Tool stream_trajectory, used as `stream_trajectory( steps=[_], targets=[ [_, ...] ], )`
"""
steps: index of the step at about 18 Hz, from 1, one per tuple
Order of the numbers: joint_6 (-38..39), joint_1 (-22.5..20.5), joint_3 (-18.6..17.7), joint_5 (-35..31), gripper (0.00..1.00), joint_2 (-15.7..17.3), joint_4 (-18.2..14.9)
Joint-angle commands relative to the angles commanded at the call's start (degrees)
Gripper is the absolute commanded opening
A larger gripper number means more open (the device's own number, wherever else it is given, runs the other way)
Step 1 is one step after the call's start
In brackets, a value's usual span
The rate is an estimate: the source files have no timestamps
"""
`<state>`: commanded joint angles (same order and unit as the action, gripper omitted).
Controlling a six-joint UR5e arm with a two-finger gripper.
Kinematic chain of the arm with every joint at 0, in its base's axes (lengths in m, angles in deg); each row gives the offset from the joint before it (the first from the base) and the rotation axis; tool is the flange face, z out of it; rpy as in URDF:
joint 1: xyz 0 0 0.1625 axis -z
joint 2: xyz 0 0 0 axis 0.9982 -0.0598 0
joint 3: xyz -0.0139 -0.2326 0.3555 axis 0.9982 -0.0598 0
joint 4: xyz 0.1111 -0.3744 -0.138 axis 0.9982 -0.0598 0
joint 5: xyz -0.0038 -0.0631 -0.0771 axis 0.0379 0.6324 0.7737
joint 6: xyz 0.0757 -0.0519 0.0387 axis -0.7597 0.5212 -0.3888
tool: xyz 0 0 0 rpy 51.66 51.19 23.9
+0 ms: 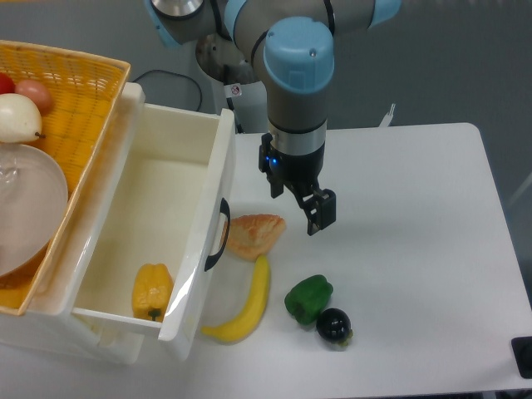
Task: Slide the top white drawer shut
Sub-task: 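Lower the open gripper toward the front face of the open white drawer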
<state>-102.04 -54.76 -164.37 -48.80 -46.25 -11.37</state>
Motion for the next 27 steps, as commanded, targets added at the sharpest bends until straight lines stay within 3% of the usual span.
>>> stream_trajectory(
  steps=[16, 21, 24, 27],
  targets=[
    [2.19, -0.35, -3.69, -0.18, 1.00, -3.78, 1.32],
    [9.65, -1.23, -3.69, -0.09, 1.00, -6.06, 1.76],
    [19.83, -1.23, -3.17, 0.00, 1.00, -6.95, 1.93],
    [24.25, -1.32, -3.08, 0.26, 1.00, -7.12, 1.93]
  ],
)
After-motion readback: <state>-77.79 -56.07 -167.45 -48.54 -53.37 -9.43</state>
